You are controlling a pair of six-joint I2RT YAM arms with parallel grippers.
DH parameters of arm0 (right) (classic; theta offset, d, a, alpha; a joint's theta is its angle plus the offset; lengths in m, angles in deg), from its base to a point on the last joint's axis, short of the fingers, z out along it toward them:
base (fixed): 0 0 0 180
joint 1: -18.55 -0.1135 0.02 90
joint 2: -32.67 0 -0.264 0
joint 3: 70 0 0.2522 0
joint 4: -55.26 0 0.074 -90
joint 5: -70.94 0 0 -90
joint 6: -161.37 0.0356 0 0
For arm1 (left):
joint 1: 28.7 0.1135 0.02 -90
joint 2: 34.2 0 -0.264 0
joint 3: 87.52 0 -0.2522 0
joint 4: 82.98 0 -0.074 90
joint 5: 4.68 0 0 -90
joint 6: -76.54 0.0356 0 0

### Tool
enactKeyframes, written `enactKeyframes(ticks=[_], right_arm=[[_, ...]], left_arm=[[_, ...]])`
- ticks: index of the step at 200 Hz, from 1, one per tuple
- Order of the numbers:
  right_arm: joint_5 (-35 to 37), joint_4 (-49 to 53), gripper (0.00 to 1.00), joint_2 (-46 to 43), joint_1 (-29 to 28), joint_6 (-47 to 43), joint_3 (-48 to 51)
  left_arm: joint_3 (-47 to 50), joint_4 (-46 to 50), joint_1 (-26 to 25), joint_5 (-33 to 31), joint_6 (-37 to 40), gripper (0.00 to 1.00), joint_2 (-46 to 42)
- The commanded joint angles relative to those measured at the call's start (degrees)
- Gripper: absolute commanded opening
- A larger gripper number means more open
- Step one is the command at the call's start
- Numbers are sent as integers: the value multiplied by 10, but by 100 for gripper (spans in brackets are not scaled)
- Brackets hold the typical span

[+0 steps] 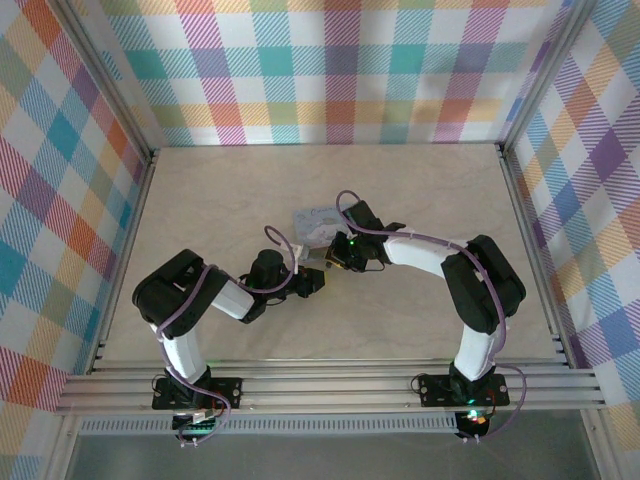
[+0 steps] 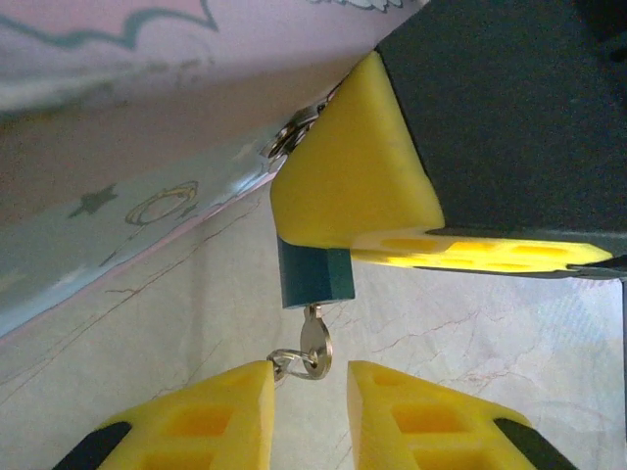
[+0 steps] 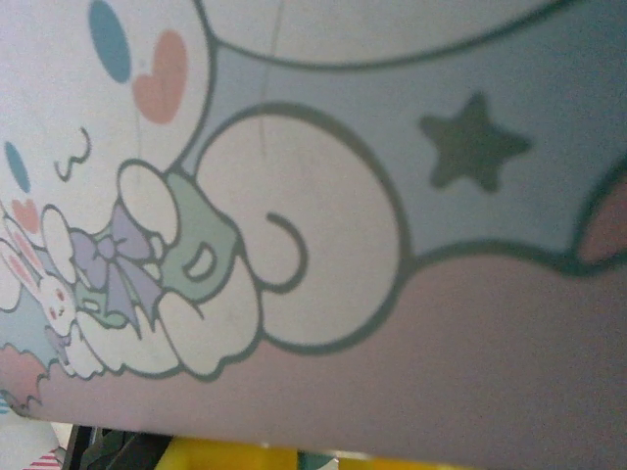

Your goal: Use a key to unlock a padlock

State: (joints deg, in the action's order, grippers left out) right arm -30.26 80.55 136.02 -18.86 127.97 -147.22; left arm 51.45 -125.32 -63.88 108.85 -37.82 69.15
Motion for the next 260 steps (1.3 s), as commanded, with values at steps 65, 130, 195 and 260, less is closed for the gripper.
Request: enactKeyframes(ticks=[65, 130, 195, 260], right_arm=[[-56, 16, 0, 9, 1, 29, -21], [-111, 77, 0, 19, 4, 10, -57], [-90, 111, 46, -7, 4, 3, -46], [-56, 112, 60, -39, 5, -3, -25]], left_arm=[[-7, -72, -6, -8, 4, 0, 15], [-23, 49, -85, -176, 184, 0, -44], [-20, 77, -117, -244, 236, 0, -60], [-14, 68, -117, -252, 216, 0, -48]])
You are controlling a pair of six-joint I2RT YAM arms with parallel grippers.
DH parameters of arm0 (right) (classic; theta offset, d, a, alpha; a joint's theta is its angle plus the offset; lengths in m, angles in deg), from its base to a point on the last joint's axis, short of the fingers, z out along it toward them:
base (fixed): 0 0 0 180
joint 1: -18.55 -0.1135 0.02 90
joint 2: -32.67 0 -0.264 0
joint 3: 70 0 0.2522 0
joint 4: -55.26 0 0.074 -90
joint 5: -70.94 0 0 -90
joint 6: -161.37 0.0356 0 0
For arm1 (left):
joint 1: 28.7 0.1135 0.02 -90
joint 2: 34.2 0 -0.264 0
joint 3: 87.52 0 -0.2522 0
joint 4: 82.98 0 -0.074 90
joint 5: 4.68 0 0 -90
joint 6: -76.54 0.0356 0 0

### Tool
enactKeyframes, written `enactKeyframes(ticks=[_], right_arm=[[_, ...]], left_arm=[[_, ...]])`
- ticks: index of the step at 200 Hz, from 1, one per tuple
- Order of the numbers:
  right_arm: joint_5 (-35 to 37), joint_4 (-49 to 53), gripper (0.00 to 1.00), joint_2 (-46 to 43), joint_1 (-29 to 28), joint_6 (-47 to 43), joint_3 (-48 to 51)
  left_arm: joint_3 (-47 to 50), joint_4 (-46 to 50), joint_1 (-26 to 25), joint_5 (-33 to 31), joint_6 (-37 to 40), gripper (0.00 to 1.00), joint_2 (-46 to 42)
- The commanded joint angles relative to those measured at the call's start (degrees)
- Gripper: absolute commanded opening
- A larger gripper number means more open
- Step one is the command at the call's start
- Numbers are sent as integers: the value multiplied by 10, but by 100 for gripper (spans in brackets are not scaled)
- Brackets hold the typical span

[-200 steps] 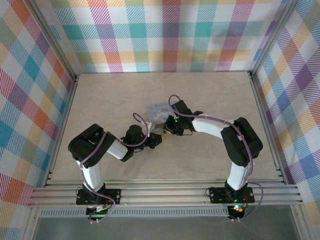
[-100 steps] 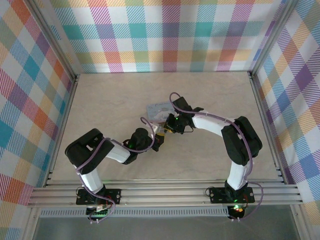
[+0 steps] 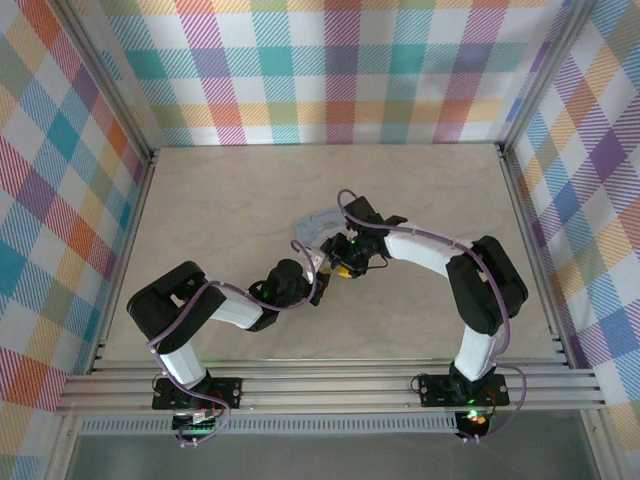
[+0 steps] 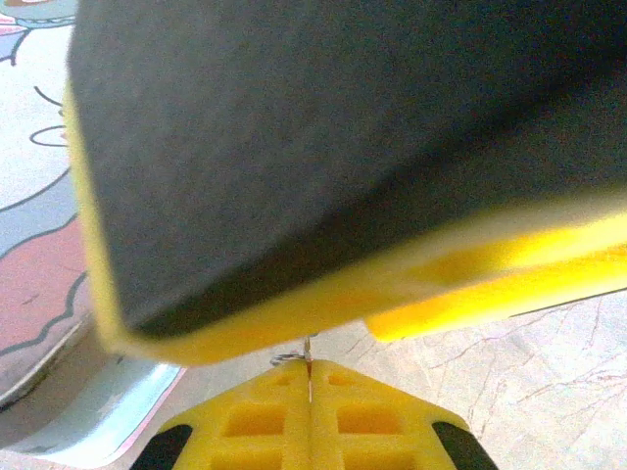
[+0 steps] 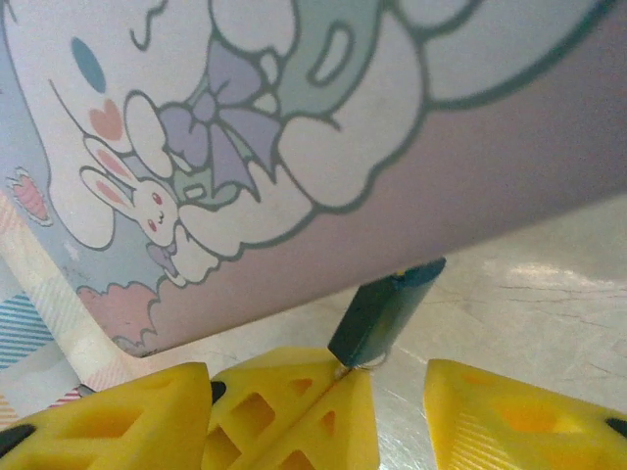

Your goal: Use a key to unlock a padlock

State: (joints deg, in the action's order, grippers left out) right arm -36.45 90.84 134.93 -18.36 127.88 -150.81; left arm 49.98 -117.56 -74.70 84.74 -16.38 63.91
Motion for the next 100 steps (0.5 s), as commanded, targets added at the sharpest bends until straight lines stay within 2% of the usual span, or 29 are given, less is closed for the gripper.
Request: enactKeyframes(ticks=[1, 34, 75, 100], right_arm=[[7, 9, 60, -29, 0, -2, 11], [42, -31, 61, -63, 0, 16, 57], [74, -161, 61, -112, 2, 95, 156], [80, -222, 61, -109, 1, 126, 185]], left_arm=[[1, -10, -8, -11, 1, 0, 4], [-3, -8, -5, 6, -26, 0, 9], [11, -51, 11, 41, -119, 0, 33], [20, -102, 17, 67, -177, 0, 60]])
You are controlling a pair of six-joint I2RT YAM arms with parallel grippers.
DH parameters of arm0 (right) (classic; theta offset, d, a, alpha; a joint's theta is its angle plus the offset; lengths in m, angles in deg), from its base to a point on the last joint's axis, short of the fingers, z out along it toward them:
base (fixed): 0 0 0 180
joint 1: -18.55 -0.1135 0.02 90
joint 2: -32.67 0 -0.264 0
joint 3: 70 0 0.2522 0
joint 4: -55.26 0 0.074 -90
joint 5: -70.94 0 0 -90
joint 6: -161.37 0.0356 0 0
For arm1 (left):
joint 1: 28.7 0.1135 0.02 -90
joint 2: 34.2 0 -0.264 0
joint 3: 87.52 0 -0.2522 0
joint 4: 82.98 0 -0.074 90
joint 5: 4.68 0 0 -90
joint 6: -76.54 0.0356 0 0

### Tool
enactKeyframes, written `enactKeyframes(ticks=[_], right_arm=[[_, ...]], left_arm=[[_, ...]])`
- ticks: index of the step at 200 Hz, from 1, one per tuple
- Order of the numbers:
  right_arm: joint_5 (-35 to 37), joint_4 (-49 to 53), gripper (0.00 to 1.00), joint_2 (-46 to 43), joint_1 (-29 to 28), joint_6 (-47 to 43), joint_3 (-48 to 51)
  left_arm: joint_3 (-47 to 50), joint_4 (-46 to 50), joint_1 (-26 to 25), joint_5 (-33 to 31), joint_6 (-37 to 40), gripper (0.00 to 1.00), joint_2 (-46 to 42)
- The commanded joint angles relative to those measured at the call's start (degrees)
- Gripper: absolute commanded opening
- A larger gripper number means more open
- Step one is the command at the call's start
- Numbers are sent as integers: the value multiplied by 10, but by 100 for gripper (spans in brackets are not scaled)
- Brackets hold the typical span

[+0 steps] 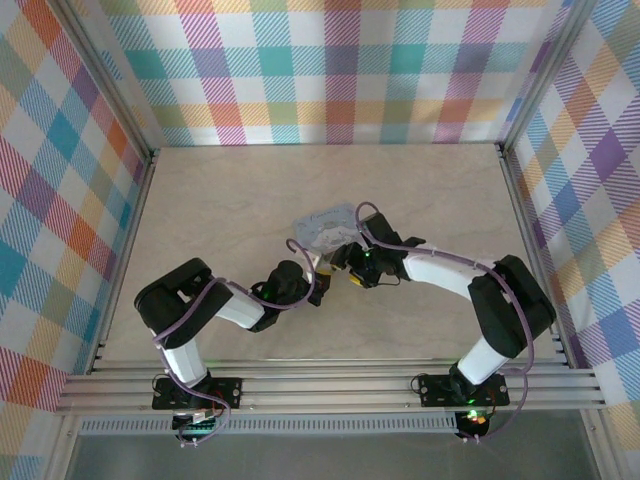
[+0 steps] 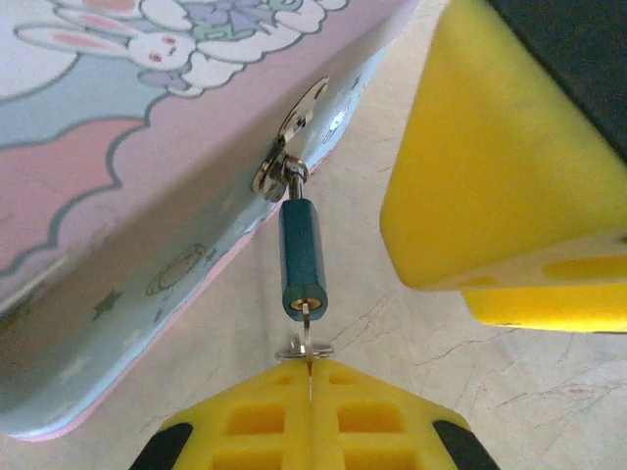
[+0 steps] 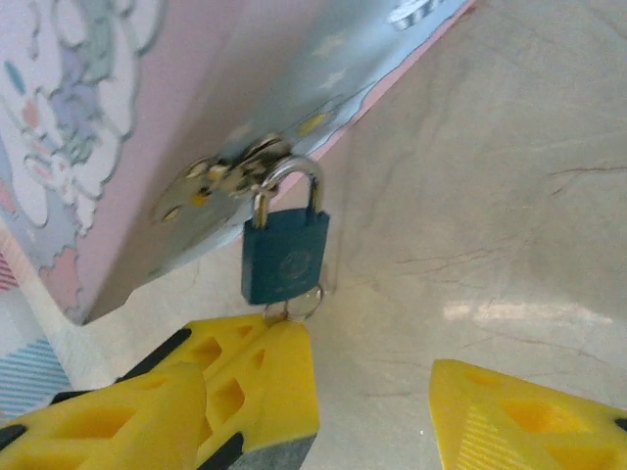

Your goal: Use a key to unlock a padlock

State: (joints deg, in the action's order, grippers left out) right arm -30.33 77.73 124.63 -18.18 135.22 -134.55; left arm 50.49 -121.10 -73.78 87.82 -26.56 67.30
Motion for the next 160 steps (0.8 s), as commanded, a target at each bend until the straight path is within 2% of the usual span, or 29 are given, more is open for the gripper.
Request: enactKeyframes(ticks=[1, 49, 111, 160], right_arm=[[19, -94, 61, -5, 0, 53, 24], [7, -180, 60, 37, -1, 84, 47], [25, -178, 59, 60, -3, 58, 48], [35, -184, 54, 77, -5, 48, 41]], left_arm=[[15, -69, 8, 36, -77, 0, 28], [27, -153, 31, 71, -152, 0, 67], [23, -150, 53, 110, -165, 0, 54], [20, -148, 58, 134, -169, 0, 50]])
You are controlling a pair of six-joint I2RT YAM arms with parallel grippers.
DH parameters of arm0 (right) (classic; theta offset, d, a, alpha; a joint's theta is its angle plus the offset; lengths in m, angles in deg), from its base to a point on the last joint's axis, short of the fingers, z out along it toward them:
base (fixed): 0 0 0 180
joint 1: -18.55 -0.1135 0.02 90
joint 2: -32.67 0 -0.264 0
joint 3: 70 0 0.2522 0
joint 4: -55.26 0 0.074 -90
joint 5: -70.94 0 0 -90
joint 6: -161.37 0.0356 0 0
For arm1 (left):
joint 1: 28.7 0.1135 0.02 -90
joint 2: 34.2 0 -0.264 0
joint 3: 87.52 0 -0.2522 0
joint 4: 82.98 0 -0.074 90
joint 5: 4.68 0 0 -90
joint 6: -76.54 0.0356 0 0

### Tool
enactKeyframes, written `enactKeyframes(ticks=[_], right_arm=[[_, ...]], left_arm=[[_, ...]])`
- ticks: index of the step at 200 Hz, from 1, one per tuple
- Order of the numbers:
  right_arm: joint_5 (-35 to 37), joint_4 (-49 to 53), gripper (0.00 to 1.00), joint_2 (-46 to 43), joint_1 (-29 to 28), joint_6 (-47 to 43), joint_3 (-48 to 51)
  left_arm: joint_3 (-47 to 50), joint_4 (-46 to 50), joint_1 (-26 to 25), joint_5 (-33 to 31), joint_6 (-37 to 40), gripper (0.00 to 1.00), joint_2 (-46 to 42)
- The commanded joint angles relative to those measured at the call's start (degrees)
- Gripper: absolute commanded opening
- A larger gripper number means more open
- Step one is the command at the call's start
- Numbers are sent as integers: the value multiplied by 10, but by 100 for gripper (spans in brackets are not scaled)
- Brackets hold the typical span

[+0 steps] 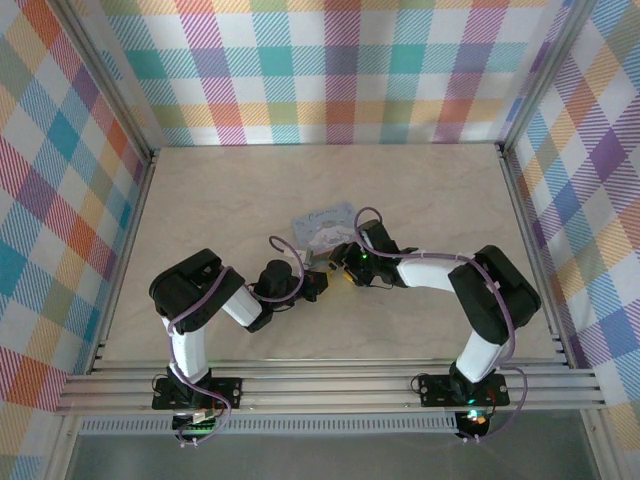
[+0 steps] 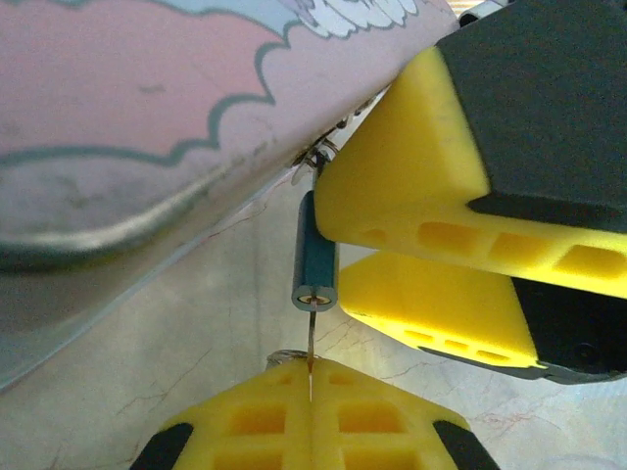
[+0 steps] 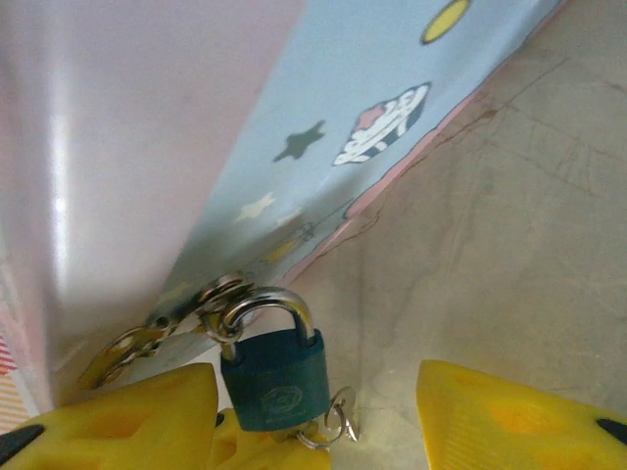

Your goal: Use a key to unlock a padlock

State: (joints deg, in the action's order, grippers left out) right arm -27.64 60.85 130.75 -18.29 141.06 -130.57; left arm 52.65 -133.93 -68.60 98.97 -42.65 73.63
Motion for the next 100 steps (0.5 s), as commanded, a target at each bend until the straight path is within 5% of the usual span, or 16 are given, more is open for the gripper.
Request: enactKeyframes(ticks=[1, 100], right_arm=[[8, -16, 54, 16, -4, -11, 1], [4, -1, 40, 28, -7, -52, -26]], left_arm=[[-1, -20, 6, 23, -7, 0, -14], [-14, 38, 14, 58, 23, 0, -43]])
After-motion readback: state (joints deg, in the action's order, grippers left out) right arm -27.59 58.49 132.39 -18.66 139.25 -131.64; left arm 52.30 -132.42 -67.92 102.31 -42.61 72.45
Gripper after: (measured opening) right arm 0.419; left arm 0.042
